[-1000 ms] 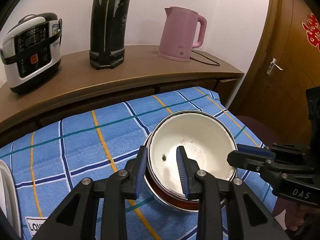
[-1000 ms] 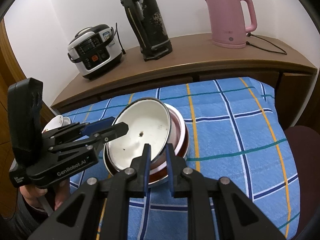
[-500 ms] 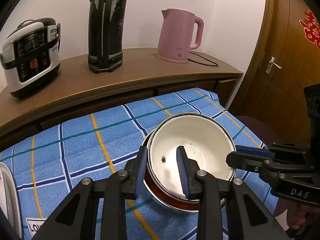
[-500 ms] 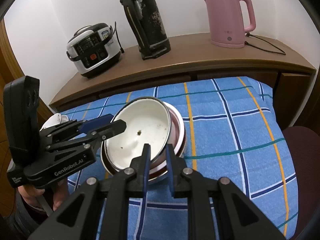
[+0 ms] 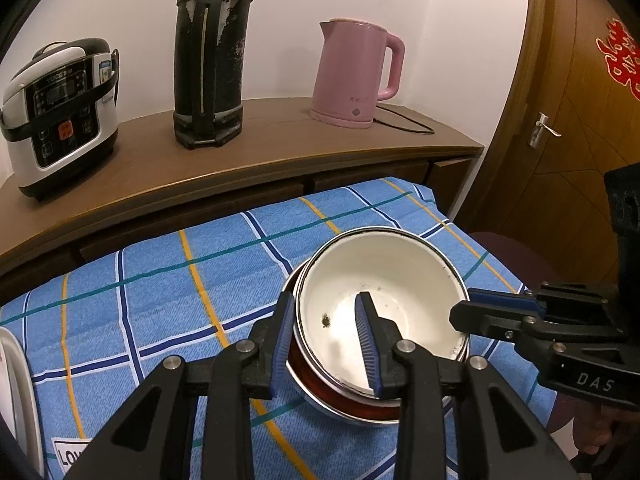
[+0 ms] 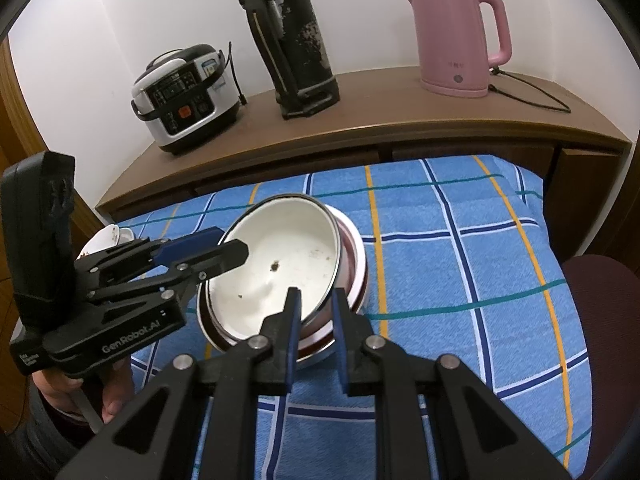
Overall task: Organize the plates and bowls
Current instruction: 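Regrip the stacked bowls at their rims with both grippers and lift, then carry the stacked bowls with both grippers over the red-flower plate stack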
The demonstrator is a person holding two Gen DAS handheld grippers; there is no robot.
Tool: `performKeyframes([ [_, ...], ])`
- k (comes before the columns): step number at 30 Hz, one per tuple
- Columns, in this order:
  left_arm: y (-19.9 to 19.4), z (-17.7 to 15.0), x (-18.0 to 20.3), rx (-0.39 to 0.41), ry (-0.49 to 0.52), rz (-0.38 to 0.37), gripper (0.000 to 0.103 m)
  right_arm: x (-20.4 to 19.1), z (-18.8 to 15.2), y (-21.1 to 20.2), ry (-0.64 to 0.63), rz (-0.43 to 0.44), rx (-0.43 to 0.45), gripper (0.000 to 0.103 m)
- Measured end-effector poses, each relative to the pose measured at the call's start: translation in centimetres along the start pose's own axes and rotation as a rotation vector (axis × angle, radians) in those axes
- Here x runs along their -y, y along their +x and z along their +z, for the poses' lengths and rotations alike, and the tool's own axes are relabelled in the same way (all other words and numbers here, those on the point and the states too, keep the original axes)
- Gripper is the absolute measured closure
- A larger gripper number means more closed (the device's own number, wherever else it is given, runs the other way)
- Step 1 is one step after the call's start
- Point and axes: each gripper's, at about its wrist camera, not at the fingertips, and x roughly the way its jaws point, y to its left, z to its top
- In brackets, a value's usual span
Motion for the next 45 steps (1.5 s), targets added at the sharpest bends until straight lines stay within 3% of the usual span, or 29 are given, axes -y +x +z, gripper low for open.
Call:
performKeyframes([
  [5,-0.7,0.1,0.4,0.038,0.02,0.004,0.067,0.0,0.0,-0.5,-0.01,-0.03,0.034,0.083],
  [6,-1.0,0.1,0.5,0.055,0.024,0.004,0.06,0.0,0.0,-0.8,-0.014,-0.04,0.048,0.081],
  [7,-1.5,0.2,0.6,0.078,0.026,0.002,0.045,0.0,0.0,-1.0,-0.017,-0.045,0.056,0.079],
  [9,-2.3,0.3,0.5,0.124,0.023,0.015,0.029,0.1,0.1,-1.2,-0.016,-0.045,0.063,0.068],
  [12,-2.2,0.4,0.2,0.126,0.02,0.045,0.029,0.6,0.1,-1.1,0.007,-0.047,0.066,0.062],
  [17,-0.6,0.4,-1.1,0.046,-0.041,0.049,0.029,1.1,0.0,-0.7,0.03,-0.045,0.065,0.055],
  [22,0.5,0.0,-1.8,-0.016,-0.089,0.025,0.029,1.0,-0.2,-0.1,0.038,-0.041,0.054,0.055],
  [34,2.2,-0.9,-1.3,-0.096,-0.08,0.038,0.029,1.5,-0.1,2.7,0.098,-0.015,-0.004,0.055],
  [36,2.6,-1.1,-1.3,-0.113,-0.083,0.038,0.031,1.5,-0.1,2.9,0.096,-0.026,-0.005,0.057],
  [40,3.1,-1.3,-1.4,-0.15,-0.102,-0.011,0.054,1.6,0.1,3.4,0.099,-0.04,-0.006,0.073],
  [42,3.1,-1.4,-1.1,-0.147,-0.085,0.022,0.055,1.5,0.2,3.5,0.097,-0.04,-0.008,0.076],
  [45,2.9,-1.4,-1.4,-0.148,-0.114,0.011,0.055,1.7,0.6,3.7,0.108,-0.028,-0.023,0.079],
])
